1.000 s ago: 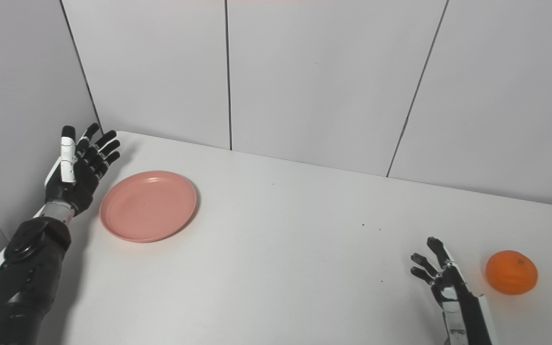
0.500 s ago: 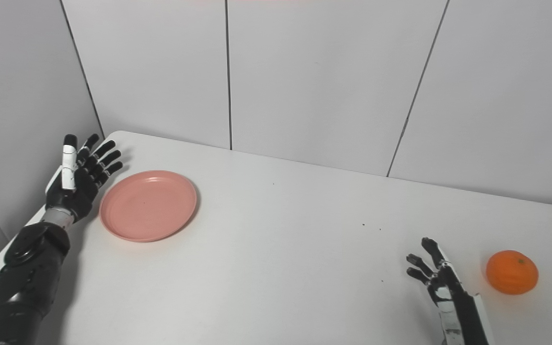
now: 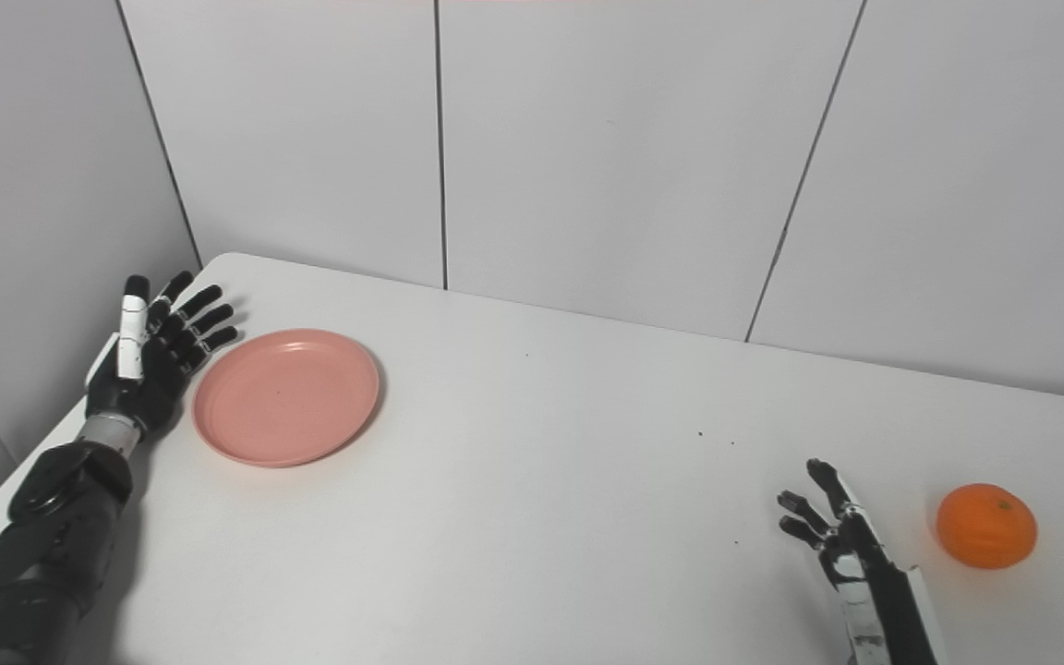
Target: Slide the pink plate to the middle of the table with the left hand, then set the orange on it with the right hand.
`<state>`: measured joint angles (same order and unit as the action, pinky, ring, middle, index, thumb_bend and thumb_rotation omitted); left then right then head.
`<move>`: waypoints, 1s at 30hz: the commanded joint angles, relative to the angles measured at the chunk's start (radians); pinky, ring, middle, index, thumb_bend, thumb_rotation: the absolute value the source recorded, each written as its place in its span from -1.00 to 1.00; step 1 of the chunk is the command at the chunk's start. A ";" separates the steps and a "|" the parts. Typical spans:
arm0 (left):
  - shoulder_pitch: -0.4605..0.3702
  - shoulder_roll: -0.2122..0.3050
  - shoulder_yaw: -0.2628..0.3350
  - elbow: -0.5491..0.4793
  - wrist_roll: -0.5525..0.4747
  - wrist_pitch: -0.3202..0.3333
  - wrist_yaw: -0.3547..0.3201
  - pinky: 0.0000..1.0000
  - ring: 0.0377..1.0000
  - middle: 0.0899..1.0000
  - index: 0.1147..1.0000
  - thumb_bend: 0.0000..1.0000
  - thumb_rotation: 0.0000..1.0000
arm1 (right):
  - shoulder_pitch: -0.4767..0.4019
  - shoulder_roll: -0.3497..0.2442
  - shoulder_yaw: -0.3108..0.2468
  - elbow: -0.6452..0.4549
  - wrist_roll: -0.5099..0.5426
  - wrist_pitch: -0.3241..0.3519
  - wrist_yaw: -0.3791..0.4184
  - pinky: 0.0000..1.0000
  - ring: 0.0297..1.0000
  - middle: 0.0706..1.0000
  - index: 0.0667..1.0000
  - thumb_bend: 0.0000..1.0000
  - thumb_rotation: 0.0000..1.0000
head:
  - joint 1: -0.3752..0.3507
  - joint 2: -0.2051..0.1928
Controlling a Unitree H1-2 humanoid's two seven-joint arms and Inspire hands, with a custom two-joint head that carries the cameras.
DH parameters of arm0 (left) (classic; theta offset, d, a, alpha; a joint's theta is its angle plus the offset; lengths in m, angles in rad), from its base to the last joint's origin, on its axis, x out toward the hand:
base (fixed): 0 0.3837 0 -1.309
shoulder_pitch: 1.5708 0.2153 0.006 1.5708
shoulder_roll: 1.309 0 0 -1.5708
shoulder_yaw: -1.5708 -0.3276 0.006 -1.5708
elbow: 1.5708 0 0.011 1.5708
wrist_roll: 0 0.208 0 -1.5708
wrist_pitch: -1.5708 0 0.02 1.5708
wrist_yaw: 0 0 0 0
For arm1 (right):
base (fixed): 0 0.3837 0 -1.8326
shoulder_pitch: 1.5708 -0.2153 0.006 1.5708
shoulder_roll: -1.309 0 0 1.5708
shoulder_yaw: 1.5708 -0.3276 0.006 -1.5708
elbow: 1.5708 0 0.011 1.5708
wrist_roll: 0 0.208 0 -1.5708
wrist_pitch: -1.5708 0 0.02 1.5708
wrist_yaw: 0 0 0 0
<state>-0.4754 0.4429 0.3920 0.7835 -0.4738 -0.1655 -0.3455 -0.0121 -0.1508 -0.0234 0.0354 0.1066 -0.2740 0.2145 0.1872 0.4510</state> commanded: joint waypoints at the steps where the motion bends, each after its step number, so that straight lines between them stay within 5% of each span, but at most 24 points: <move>1: -0.050 0.034 -0.004 0.024 0.007 -0.034 -0.031 0.55 0.62 0.64 0.80 0.84 0.76 | 0.081 0.036 0.030 0.101 0.007 0.010 0.003 0.61 0.66 0.90 0.80 0.78 1.00 | 0.001 0.001; 5: -0.064 0.033 -0.003 0.077 -0.007 -0.041 -0.067 0.65 0.67 0.66 0.81 0.86 0.73 | 0.081 0.036 0.031 0.100 0.002 0.007 0.004 0.60 0.66 0.91 0.80 0.77 1.00 | 0.000 0.001; 13: -0.062 0.021 -0.004 0.107 -0.004 -0.060 -0.068 0.44 0.58 0.62 0.81 0.87 0.75 | 0.085 0.036 0.033 0.093 -0.002 0.009 0.003 0.59 0.65 0.90 0.79 0.79 1.00 | -0.003 0.005; 30: 0.029 -0.043 -0.019 -0.176 -0.006 0.096 0.012 0.57 0.73 0.74 0.82 0.84 0.74 | 0.089 0.026 0.040 0.087 -0.014 0.006 0.007 0.62 0.64 0.86 0.79 0.81 1.00 | -0.006 0.010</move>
<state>-0.4287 0.3928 0.3747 0.6424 -0.4810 -0.0838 -0.3463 -0.0085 -0.1569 -0.0113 0.0302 0.0905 -0.2741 0.2207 0.1795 0.4602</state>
